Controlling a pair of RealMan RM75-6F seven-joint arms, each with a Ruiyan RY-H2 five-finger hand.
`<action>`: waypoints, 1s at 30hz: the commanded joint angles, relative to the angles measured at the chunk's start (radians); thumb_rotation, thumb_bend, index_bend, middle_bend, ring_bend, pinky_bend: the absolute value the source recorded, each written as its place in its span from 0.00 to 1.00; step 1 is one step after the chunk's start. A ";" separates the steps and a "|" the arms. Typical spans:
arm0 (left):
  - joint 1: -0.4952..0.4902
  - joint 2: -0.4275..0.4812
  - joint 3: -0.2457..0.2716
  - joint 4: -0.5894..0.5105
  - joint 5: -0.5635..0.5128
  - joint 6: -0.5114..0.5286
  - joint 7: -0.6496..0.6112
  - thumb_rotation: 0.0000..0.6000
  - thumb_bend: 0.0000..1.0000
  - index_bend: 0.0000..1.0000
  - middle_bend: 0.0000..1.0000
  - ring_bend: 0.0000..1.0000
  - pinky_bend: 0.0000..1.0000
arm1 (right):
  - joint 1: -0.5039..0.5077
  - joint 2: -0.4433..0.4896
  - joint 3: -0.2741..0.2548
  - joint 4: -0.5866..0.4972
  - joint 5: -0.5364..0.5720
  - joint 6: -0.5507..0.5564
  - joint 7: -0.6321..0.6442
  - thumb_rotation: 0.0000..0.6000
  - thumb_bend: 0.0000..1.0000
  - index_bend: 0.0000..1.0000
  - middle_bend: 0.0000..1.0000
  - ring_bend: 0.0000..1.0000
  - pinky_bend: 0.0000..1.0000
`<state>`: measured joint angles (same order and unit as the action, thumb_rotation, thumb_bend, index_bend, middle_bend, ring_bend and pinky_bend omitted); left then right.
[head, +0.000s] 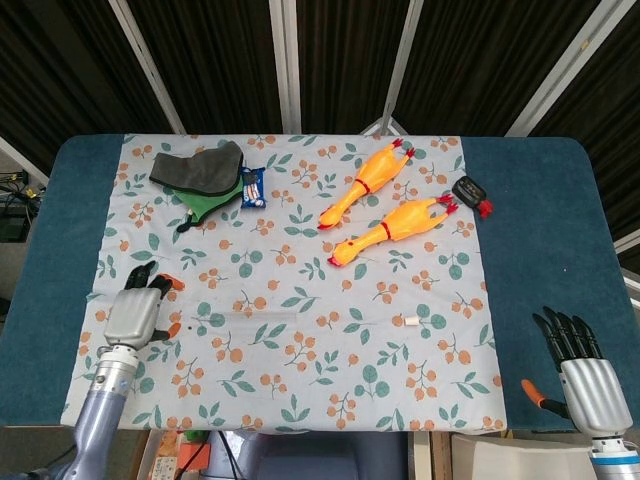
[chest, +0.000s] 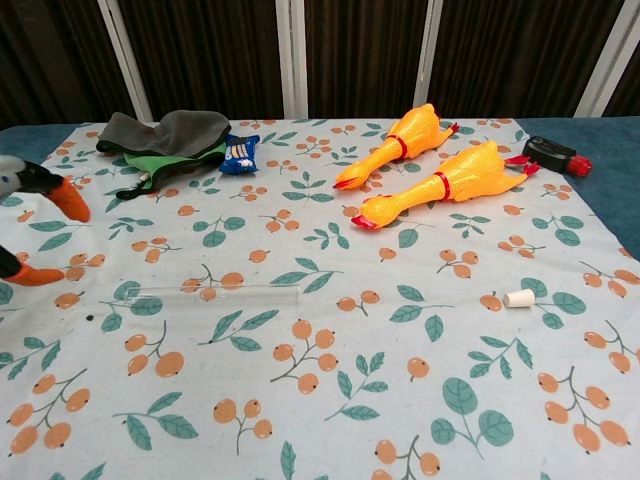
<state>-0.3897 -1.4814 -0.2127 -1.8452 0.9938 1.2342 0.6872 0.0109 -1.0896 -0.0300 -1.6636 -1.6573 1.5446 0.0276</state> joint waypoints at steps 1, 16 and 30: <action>-0.058 -0.076 -0.024 0.023 -0.076 0.010 0.068 1.00 0.32 0.36 0.29 0.00 0.00 | 0.000 0.000 0.000 -0.001 -0.001 0.000 0.000 1.00 0.27 0.00 0.00 0.00 0.00; -0.164 -0.235 -0.036 0.111 -0.197 0.057 0.168 1.00 0.37 0.43 0.34 0.00 0.00 | 0.000 0.002 0.000 -0.005 0.004 -0.004 0.006 1.00 0.27 0.00 0.00 0.00 0.00; -0.223 -0.344 -0.027 0.205 -0.257 0.070 0.193 1.00 0.37 0.47 0.34 0.00 0.00 | 0.002 0.004 0.002 -0.004 0.010 -0.009 0.018 1.00 0.27 0.00 0.00 0.00 0.00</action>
<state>-0.6085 -1.8191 -0.2411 -1.6466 0.7408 1.3024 0.8783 0.0129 -1.0854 -0.0285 -1.6681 -1.6475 1.5352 0.0454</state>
